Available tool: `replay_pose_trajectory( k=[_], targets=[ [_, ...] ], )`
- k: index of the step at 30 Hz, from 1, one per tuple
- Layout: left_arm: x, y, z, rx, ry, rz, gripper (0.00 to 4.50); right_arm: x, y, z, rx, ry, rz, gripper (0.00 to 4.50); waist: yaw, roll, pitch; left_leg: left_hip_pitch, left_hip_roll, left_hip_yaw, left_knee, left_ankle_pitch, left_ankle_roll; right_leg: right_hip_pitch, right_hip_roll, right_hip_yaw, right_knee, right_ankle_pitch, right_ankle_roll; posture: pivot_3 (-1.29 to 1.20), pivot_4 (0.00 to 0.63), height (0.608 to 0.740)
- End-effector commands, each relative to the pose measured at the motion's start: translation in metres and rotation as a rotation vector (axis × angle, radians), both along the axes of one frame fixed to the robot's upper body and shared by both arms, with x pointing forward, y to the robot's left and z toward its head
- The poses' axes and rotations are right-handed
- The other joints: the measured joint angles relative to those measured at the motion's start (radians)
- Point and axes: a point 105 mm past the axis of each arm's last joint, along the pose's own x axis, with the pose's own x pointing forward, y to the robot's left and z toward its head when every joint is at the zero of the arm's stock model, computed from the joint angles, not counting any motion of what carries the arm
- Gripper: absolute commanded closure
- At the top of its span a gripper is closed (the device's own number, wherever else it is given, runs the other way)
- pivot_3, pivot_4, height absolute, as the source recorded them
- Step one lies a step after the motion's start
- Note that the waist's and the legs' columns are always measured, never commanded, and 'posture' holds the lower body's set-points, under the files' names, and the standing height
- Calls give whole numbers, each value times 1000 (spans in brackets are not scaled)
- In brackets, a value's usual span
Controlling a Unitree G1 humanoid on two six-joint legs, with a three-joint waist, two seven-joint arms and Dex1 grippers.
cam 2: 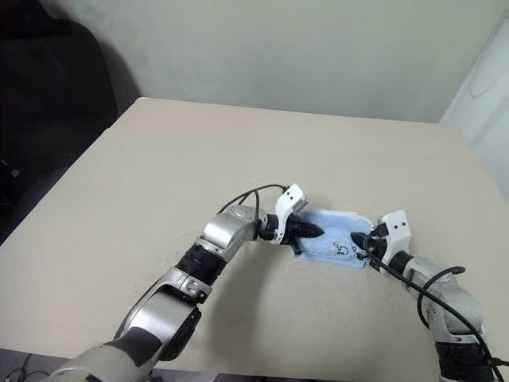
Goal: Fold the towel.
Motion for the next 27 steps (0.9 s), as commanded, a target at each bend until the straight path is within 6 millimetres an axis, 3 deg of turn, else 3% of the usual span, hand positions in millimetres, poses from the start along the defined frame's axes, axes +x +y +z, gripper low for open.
replay_pose_trajectory(
  k=[1,5,9,12,14,17,27],
  targets=[
    [12,9,-13,82,-30,39,4460,3,-5,-10,-37,2,-30,4500,0,1,-1,0,0,0,0,0,0,0,0,0,0,0,0,0,150,740],
    [17,7,-6,3,-15,58,4460,2,-5,-3,-24,-32,-26,4500,-2,0,-1,6,-1,0,0,-1,1,8,0,0,-1,-4,8,0,150,740],
    [15,3,53,-353,-9,35,4460,2,-8,32,-2,-162,-13,4500,-4,2,0,4,-2,0,0,-2,-2,6,0,1,-1,-4,8,0,150,740],
    [10,17,84,-471,-33,31,4460,-5,-12,57,34,-213,11,4500,-4,2,0,-2,-2,0,0,0,-1,0,0,1,-1,-4,7,0,150,740],
    [5,27,94,-496,-46,30,4460,-9,-15,66,49,-223,18,4500,-3,1,-1,-3,-2,1,0,3,-6,-1,1,1,-1,0,0,0,150,740],
    [-1,51,96,-471,-82,62,4500,-14,-23,75,95,-184,23,3878,-3,1,-1,-2,-2,1,0,3,-7,0,2,1,-2,-2,-1,0,150,740],
    [-6,124,66,-377,-78,281,4500,-15,-45,60,331,67,-6,438,-5,1,-1,-2,-3,-1,0,0,-3,-1,1,2,0,-6,5,0,150,740]
  ],
)
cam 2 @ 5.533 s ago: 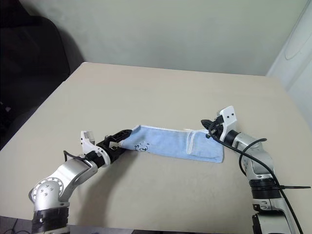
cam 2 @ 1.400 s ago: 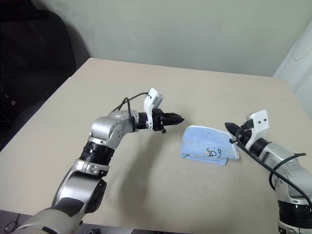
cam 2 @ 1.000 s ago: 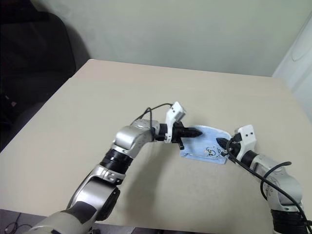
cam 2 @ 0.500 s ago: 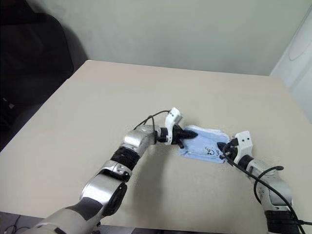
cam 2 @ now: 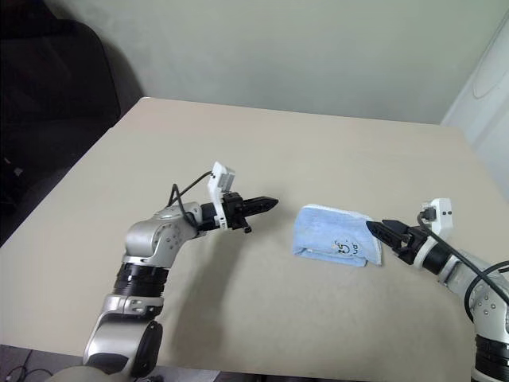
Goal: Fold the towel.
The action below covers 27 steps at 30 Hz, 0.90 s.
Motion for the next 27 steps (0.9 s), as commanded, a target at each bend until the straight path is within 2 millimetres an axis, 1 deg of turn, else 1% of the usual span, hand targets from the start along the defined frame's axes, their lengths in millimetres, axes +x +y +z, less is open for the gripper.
replay_pose_trajectory(
  k=[1,3,4,5,8,9,11,15,17,23,27],
  targets=[
    [-5,24,2,24,-29,56,4500,2,-7,9,59,14,1,62,-3,0,0,0,0,0,0,0,0,-1,0,0,0,0,0,0,150,740],
    [-10,39,-1,29,-20,84,4500,4,-9,2,72,56,-8,23,-6,0,0,0,0,0,-1,0,0,-2,0,0,0,0,0,0,150,740],
    [-12,45,-2,30,-19,98,4500,6,-10,-4,63,84,-21,23,-7,0,0,0,1,0,-1,0,1,-3,1,0,0,2,-3,0,150,740],
    [-14,51,-3,32,-19,111,4500,8,-12,-10,55,108,-36,23,-6,0,0,0,1,0,-2,0,1,-3,1,0,0,5,-8,0,150,740],
    [-17,64,-3,38,-18,155,4500,13,-16,-21,71,145,-61,23,-3,0,0,-1,1,-1,-2,0,1,-3,1,-1,0,5,-11,0,150,740],
    [-18,67,-2,39,-18,170,4500,14,-15,-25,72,158,-60,23,-2,0,0,-1,1,-1,-3,0,1,-3,1,-1,0,5,-11,0,150,740],
    [-18,71,-1,35,-22,193,4500,14,-6,-32,55,174,-18,23,-1,0,0,-1,1,-1,-3,0,1,-3,1,-1,0,5,-12,0,150,740],
    [-22,69,6,11,-41,188,4500,14,12,-39,59,183,51,23,-8,-1,-1,-1,1,-1,-3,-2,-2,-4,1,-1,1,6,-14,0,150,740],
    [-23,67,8,12,-51,180,4500,15,21,-37,73,176,83,23,-13,-1,-1,0,2,-1,-3,-6,-10,-4,1,-1,1,6,-14,0,150,740],
    [-26,69,7,42,-58,175,4500,16,48,-36,88,160,163,23,-24,-2,-2,2,4,-1,-3,-5,-8,-4,3,-2,1,6,-16,0,150,740],
    [-27,67,6,47,-61,168,4500,17,58,-32,95,144,191,23,-26,-2,-2,4,7,-1,-3,-3,-5,-3,5,-2,1,6,-17,0,150,740]
  ],
)
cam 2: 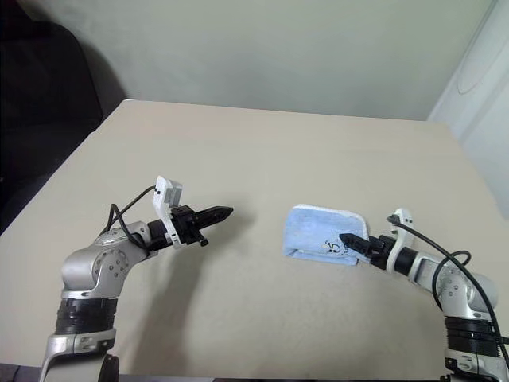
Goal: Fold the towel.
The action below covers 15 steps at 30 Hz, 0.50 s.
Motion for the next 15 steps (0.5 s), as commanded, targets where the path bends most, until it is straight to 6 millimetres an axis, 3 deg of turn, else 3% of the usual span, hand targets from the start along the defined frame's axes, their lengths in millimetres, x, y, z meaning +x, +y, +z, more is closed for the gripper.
replay_pose_trajectory(
  k=[1,5,8,15],
  targets=[
    [-3,-5,12,5,-53,-25,4500,0,18,10,13,-37,69,23,0,0,0,0,0,0,0,0,0,0,0,0,0,0,0,0,150,740],
    [-1,-4,10,13,-49,-14,4500,-1,26,9,12,-40,90,23,1,0,0,0,0,0,0,-1,-1,0,0,0,0,0,-1,0,150,740],
    [-1,-4,11,12,-51,-10,4500,0,26,10,36,-39,78,618,1,0,0,0,0,0,0,-3,-4,0,0,0,0,0,-1,0,150,740],
    [-1,-5,8,11,-45,-9,4500,0,19,19,86,-56,42,3120,1,0,0,0,0,0,0,-3,-5,0,0,0,0,0,-2,0,150,740]
  ],
)
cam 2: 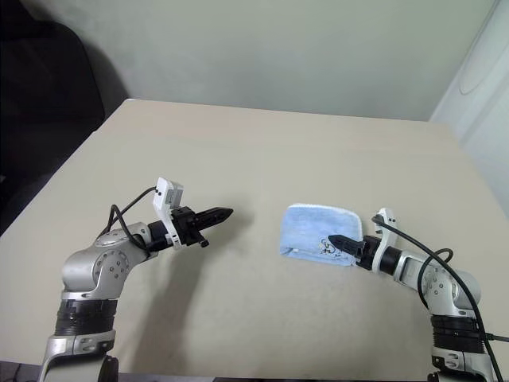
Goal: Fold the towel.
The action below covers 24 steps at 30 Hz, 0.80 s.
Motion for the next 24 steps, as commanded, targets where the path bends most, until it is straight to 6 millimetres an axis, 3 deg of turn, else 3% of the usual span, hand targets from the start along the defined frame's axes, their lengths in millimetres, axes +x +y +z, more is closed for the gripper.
replay_pose_trajectory(
  k=[1,4,9,17,24],
  targets=[
    [-2,-6,10,0,-50,-24,4500,0,-2,19,45,-58,-8,3473,1,0,0,0,0,0,0,0,0,0,0,0,0,0,0,0,150,740],
    [-1,-9,9,-3,-48,-28,4500,0,-6,24,59,-69,-33,4486,5,0,0,0,0,0,0,0,-1,0,0,0,0,0,-1,0,150,740],
    [-3,-14,6,-8,-44,-46,4500,-1,-22,42,105,-117,-124,4486,7,0,0,0,-1,0,0,-1,-1,0,0,0,0,0,-1,0,150,740],
    [-2,-22,3,-29,-38,-66,4500,-5,-82,87,111,-233,-475,4486,8,0,0,-1,-1,0,0,-2,-2,0,-1,0,0,0,-1,0,150,740],
    [4,-38,3,-56,-39,-107,4500,-6,-139,91,129,-202,-883,4486,8,0,0,-1,0,0,0,-2,-2,0,-1,0,0,-1,0,0,150,740]
  ],
)
